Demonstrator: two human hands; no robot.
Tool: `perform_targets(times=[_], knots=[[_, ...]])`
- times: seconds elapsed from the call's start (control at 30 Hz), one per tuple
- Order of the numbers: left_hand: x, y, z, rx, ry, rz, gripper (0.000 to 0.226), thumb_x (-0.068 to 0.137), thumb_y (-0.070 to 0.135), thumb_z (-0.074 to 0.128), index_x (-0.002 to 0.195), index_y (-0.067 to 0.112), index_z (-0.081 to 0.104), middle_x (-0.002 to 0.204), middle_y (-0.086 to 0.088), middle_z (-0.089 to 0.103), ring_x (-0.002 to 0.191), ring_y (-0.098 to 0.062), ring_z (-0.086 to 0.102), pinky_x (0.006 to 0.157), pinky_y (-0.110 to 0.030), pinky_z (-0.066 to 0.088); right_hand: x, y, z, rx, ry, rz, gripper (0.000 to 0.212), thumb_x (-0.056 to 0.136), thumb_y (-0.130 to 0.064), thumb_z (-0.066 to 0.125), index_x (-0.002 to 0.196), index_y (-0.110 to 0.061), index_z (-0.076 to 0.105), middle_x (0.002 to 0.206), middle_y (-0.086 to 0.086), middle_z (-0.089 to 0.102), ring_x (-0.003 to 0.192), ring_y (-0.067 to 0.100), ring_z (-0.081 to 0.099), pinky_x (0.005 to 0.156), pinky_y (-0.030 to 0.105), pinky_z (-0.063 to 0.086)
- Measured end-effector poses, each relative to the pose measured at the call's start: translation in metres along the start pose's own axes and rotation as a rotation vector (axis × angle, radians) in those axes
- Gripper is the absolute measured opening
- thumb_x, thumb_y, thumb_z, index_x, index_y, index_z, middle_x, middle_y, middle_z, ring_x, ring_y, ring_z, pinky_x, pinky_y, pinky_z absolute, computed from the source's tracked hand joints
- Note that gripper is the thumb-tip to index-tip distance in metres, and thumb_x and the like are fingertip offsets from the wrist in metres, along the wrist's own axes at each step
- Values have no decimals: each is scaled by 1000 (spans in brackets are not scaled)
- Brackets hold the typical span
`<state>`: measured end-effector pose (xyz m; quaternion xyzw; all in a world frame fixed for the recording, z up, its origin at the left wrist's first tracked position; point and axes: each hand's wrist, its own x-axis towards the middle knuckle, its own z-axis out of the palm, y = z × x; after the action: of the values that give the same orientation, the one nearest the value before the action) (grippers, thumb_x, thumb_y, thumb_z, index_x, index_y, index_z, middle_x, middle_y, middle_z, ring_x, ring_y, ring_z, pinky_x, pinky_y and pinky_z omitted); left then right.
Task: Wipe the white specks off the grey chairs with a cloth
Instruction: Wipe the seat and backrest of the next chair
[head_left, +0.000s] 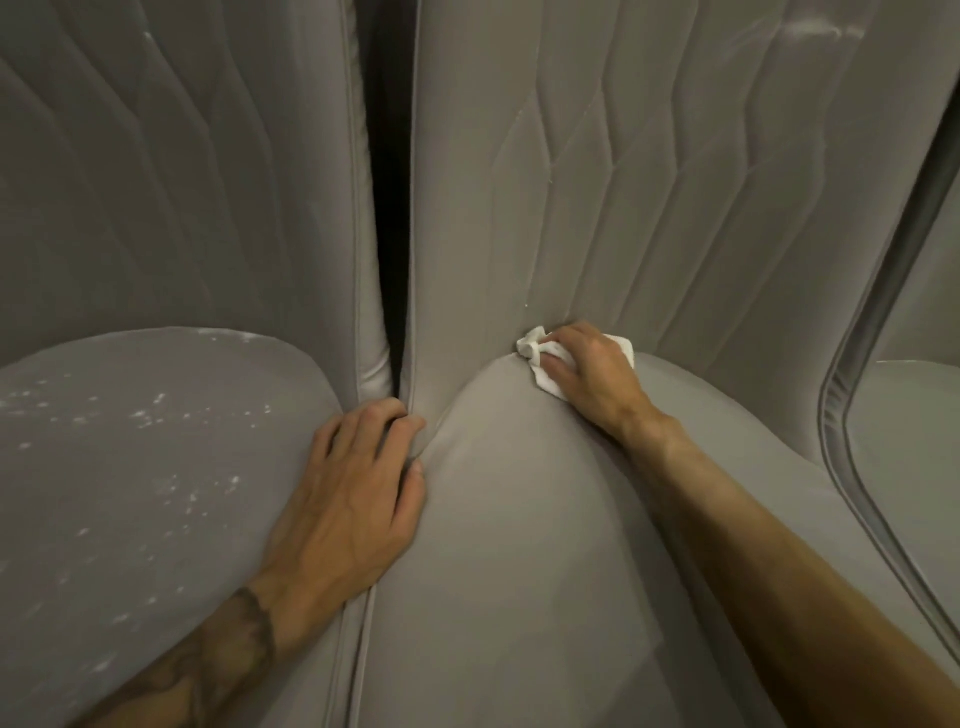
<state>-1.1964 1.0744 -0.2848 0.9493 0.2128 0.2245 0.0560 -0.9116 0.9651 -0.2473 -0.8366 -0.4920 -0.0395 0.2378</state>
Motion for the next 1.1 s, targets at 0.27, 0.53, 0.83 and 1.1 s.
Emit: perform_targets(times=[0.27, 0.53, 0.83, 1.1], knots=[[-1, -2, -1, 16, -6, 6, 37, 97, 30, 49, 131, 18, 57, 132, -1, 50, 123, -24, 53, 108, -41, 37, -3, -16, -2, 79, -86, -64, 15, 94, -22, 62, 104, -17, 72, 108, 0, 67, 106, 15, 62, 88, 19, 39], [-1, -2, -1, 25, -6, 4, 38, 96, 30, 47, 131, 17, 57, 131, -2, 50, 122, -25, 53, 107, -41, 37, -12, -47, 8, 83, -187, -260, 15, 96, -22, 58, 105, -15, 67, 109, 2, 65, 105, 21, 61, 94, 28, 44], [-2, 0, -1, 27, -13, 8, 36, 97, 29, 46, 129, 17, 57, 132, -3, 50, 123, -25, 53, 106, -42, 38, -35, -71, 14, 119, -237, -361, 11, 96, -21, 57, 103, -20, 65, 105, -2, 62, 100, 18, 59, 91, 24, 41], [0, 3, -4, 20, -19, 0, 37, 96, 27, 46, 129, 16, 58, 132, -4, 51, 122, -25, 54, 107, -42, 39, -49, -87, 20, 166, -251, -349, 13, 95, -21, 56, 102, -17, 65, 103, 0, 61, 96, 18, 58, 90, 31, 45]])
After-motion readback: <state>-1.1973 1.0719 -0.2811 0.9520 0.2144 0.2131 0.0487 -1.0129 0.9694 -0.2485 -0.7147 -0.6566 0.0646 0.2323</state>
